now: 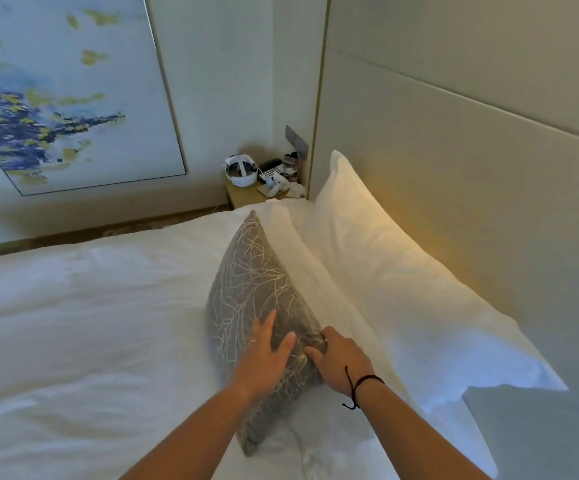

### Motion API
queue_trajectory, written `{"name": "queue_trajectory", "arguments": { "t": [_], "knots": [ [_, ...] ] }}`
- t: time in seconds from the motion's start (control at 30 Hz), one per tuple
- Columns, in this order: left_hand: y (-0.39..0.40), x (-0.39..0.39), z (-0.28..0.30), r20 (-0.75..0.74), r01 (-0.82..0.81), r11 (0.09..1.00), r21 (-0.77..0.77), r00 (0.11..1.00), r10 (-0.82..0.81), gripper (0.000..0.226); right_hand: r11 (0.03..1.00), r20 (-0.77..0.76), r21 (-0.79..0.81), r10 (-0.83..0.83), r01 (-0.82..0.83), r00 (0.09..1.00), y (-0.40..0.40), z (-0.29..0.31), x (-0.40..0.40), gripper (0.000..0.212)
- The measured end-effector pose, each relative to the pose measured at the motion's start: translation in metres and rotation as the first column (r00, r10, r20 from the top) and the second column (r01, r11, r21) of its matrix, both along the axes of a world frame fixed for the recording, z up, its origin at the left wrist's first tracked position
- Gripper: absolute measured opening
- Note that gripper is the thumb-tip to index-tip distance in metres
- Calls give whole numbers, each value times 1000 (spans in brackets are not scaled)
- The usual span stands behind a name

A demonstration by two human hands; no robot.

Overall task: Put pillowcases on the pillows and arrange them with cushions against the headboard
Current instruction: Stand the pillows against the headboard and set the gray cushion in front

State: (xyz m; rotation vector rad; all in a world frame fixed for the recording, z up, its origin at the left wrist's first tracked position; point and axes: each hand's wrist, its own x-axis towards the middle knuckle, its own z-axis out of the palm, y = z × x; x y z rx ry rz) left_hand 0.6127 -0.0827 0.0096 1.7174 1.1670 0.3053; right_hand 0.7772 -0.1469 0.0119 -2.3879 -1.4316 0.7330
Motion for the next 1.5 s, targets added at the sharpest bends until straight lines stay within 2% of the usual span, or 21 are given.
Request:
{"name": "queue_trajectory", "arguments": {
  "t": [0.13, 0.23, 0.27, 0.4, 0.5, 0.63, 0.77, 0.83, 1.0, 1.2, 1.37, 1.5],
  "knots": [
    [-2, 39, 4, -69, -54, 995, 87, 996, 60, 78, 988, -51, 36, 153, -151, 987, -12, -8, 34, 58],
    [-10, 56, -3, -157, -110, 979, 172, 978, 138, 79, 967, 88, 130, 209, -219, 974, -27, -18, 59, 72],
    [-13, 60, -5, -181, -124, 972, 201, 970, 162, 80, 967, 93, 139, 203, -214, 975, -32, -22, 66, 75],
    [-26, 75, -5, -250, -147, 949, 278, 943, 220, 79, 981, -22, -14, 192, -193, 981, -59, -40, 92, 74],
    [-27, 88, 5, -349, -52, 923, 382, 916, 196, 76, 984, -88, -24, 173, -176, 981, -72, -45, 101, 68],
    [-25, 110, 19, -493, 145, 861, 488, 860, 134, 66, 993, -83, -24, 112, -114, 990, -83, -45, 106, 62],
    [-26, 133, 17, -640, 360, 823, 438, 768, 5, 58, 995, -119, -81, 45, -55, 992, -94, -46, 114, 56],
    [-24, 146, 14, -677, 443, 793, 418, 734, -54, 57, 995, -124, -91, 35, -46, 992, -99, -43, 119, 45],
    [-17, 183, 15, -662, 519, 789, 329, 723, -200, 57, 991, -149, -128, 7, -26, 989, -115, -29, 135, 23],
    [-2, 208, 21, -582, 534, 787, 308, 761, -288, 53, 976, -119, -208, 32, -56, 992, -113, -2, 163, 27],
    [22, 217, 17, -543, 553, 780, 294, 768, -339, 48, 994, 35, -41, -104, 105, 994, -108, 18, 183, 31],
    [37, 229, 8, -518, 562, 769, 303, 775, -362, 47, 963, 196, 134, -258, 235, 946, -103, 28, 205, 38]
  ]
}}
